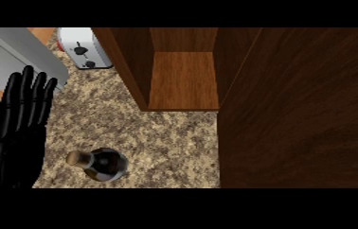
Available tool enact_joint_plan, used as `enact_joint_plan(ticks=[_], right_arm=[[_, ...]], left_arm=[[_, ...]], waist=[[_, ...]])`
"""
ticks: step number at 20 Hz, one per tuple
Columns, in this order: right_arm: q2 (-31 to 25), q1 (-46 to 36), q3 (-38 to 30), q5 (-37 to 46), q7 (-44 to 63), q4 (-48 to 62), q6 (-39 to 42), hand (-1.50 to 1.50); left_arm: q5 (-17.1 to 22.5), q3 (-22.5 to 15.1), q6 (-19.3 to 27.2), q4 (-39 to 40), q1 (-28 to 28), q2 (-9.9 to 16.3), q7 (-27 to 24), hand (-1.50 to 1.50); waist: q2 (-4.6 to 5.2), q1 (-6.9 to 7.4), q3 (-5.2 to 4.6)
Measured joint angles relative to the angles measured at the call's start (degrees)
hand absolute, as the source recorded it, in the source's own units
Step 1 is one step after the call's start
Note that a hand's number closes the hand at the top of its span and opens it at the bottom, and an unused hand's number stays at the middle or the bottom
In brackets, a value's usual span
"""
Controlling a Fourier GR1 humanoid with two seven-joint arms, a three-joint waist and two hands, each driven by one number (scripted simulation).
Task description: Pick up the wine, place it into the cabinet and close the cabinet
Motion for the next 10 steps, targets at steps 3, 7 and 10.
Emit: enact_joint_plan(ticks=[3, 7, 10], right_arm=[[-0.3, 2.6, 0.0, 0.7, -0.2, -3.3, 0.2, -1.5], [-0.9, 7.0, 0.2, -1.5, -0.9, -5.2, 2.8, -1.5], [-2.3, 9.2, 2.6, -5.7, 3.0, -6.5, 6.7, -1.5]], left_arm=[[-2.3, 0.2, 1.4, -0.7, 0.0, -0.2, -0.2, -1.5], [-4.9, -0.4, 5.7, -0.5, 0.2, -1.5, 0.0, -1.5], [-0.4, -2.6, 10.2, -0.6, 0.3, -3.0, 3.8, -1.5]], waist=[[0.29, 0.17, 0.5], [0.47, 0.25, 0.75], [0.5, 0.13, 0.83]])
